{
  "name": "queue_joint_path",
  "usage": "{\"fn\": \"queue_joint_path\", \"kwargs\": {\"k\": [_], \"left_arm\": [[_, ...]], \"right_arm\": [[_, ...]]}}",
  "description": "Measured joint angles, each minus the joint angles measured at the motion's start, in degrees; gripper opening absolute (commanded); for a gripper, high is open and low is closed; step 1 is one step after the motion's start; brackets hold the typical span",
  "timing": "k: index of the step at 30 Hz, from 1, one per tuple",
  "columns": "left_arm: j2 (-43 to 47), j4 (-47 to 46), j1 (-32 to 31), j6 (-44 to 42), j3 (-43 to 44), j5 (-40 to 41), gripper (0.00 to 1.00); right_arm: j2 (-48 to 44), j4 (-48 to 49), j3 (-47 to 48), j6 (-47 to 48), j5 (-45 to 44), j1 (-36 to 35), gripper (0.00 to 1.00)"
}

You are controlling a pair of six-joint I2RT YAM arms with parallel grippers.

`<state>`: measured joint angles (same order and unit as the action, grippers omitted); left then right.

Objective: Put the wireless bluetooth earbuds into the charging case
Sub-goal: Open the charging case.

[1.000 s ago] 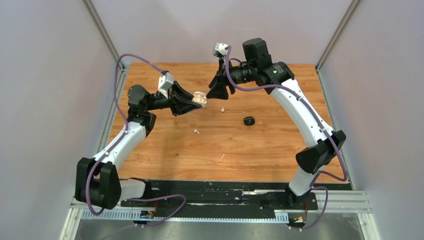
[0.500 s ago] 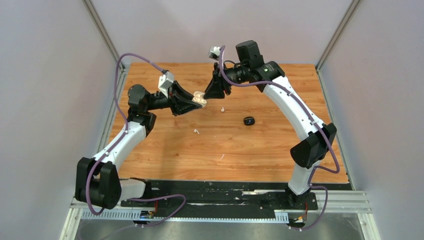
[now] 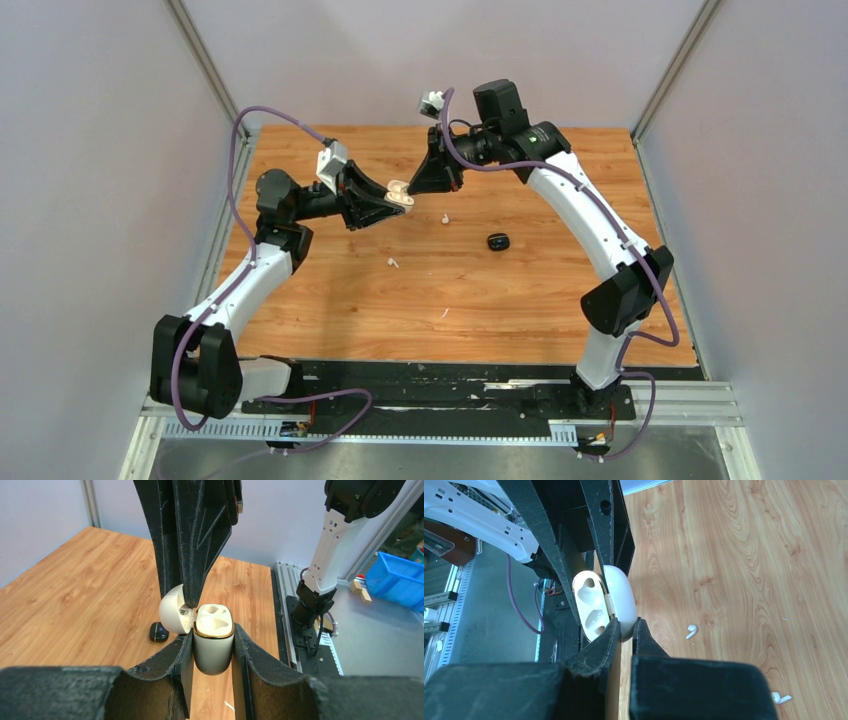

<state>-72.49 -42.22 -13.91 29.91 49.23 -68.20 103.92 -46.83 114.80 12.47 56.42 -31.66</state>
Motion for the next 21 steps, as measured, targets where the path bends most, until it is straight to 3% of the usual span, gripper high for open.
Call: {"fn": "queue_joint_path", "kwargs": {"k": [5,8,12,21], "left_arm": [[0.0,1.0,0.0,-0.3,0.1,1.0,0.09],[0.0,3.5,0.0,-1.2,0.5,1.9,0.37],[0.0,9.0,0.0,-3.5,1.6,3.4,0.52],[0.1,33.6,0.0,-17.4,9.3,7.4,0.71]], "right_arm": [[0.0,0.4,0.0,0.2,-1.4,-0.1,0.00],[0.0,0.4,0.0,0.8,-3.3,-0.4,0.00],[0.0,0.4,0.0,1.8,-6.2,-0.5,0.00],[-1.6,0.9,-2.3,8.5,-12.4,-0.7,0.00]]}}
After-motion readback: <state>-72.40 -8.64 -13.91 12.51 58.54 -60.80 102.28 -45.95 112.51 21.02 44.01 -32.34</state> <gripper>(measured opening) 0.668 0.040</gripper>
